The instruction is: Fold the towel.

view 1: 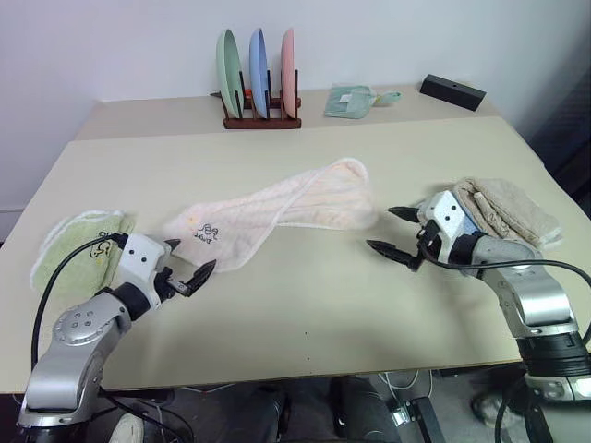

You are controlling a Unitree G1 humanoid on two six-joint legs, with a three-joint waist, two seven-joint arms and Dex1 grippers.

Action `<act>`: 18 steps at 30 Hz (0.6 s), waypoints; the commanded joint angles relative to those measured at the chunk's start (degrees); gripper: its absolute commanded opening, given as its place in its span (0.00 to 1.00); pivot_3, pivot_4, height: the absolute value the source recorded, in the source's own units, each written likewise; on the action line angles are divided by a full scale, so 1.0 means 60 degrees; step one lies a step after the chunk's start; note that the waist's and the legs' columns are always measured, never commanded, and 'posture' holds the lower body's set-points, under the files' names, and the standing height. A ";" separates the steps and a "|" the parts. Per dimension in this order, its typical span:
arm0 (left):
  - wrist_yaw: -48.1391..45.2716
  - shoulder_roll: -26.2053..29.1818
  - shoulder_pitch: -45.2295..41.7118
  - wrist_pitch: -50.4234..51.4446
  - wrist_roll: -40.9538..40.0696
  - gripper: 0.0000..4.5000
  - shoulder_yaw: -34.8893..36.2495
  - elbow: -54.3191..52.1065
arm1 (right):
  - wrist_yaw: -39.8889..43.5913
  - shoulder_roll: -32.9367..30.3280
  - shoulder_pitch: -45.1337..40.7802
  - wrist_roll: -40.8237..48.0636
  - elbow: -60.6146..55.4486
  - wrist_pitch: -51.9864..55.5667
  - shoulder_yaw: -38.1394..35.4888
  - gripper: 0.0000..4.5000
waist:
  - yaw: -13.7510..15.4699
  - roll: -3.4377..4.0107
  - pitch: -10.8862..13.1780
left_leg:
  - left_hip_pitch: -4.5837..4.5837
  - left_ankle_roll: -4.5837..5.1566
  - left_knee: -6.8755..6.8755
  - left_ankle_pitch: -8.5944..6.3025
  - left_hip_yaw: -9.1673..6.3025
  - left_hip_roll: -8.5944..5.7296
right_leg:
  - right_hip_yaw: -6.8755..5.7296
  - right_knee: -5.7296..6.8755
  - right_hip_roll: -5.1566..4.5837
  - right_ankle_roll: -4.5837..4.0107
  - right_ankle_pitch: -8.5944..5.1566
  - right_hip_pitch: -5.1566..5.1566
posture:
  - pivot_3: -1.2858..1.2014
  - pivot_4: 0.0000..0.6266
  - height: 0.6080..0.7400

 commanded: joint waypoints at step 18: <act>-0.0281 -0.0107 -0.0414 -0.0311 0.0124 0.99 -0.0569 0.0099 | -0.0813 0.0473 -0.0178 -0.0114 -0.0746 0.0244 0.0205 1.00 | -0.0003 0.0000 0.0000 | -0.0001 0.0003 0.0001 -0.0001 0.0006 0.0000 | 0.0005 0.0000 0.0000 0.0001 0.0001 -0.0002 | 0.52 0.24 1.00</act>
